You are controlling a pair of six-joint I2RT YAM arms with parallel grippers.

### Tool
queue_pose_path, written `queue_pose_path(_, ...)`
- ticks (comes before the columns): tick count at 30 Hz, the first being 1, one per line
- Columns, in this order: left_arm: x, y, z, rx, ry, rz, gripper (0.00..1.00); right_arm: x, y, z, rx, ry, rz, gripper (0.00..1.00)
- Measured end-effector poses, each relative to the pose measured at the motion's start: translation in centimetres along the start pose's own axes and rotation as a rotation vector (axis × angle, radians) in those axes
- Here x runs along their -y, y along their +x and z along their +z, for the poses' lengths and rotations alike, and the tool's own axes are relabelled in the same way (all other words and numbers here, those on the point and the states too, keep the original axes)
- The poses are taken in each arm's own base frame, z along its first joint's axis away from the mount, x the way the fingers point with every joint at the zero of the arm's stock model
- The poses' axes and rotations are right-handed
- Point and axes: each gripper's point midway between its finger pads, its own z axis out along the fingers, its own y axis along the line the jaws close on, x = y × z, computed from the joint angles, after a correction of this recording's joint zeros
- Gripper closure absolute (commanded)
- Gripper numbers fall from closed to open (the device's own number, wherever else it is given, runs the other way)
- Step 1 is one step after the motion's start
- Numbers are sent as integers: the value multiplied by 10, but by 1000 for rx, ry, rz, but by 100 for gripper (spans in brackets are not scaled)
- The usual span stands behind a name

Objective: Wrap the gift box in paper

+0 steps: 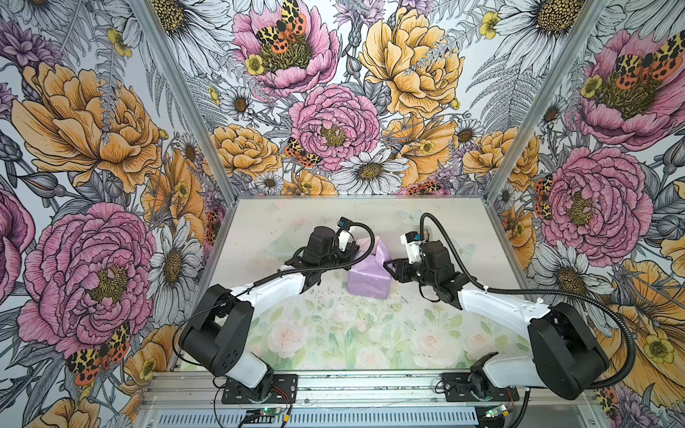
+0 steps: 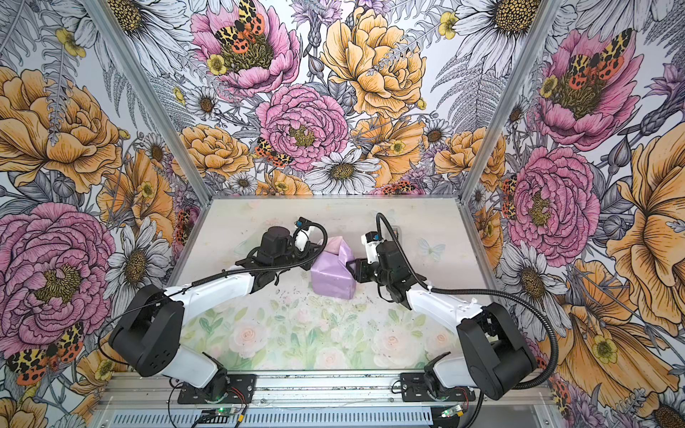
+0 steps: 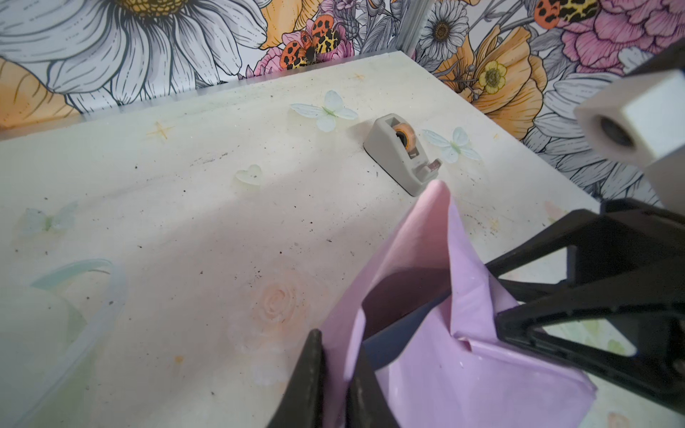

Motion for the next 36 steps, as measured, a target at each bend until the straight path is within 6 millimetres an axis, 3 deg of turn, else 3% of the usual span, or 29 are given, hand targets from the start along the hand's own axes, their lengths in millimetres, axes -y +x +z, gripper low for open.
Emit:
queue_pose_path(9, 23, 16, 2, -64, 51, 82, 98, 0, -1, 2, -12, 4, 3, 58)
queue_pose_path(19, 40, 17, 4, -87, 95, 109, 70, -1, -1, 3, -18, 0, 5, 55)
queue_pose_path(21, 39, 18, 3, -88, 94, 106, 69, -2, -2, 3, -21, 0, 6, 51)
queue_pose_path(27, 37, 18, 3, -89, 91, 91, 81, -2, -3, 3, -32, 6, 9, 49)
queue_pose_path(36, 35, 23, 5, -101, 87, 80, 77, -6, -12, 17, -53, -10, -42, 47)
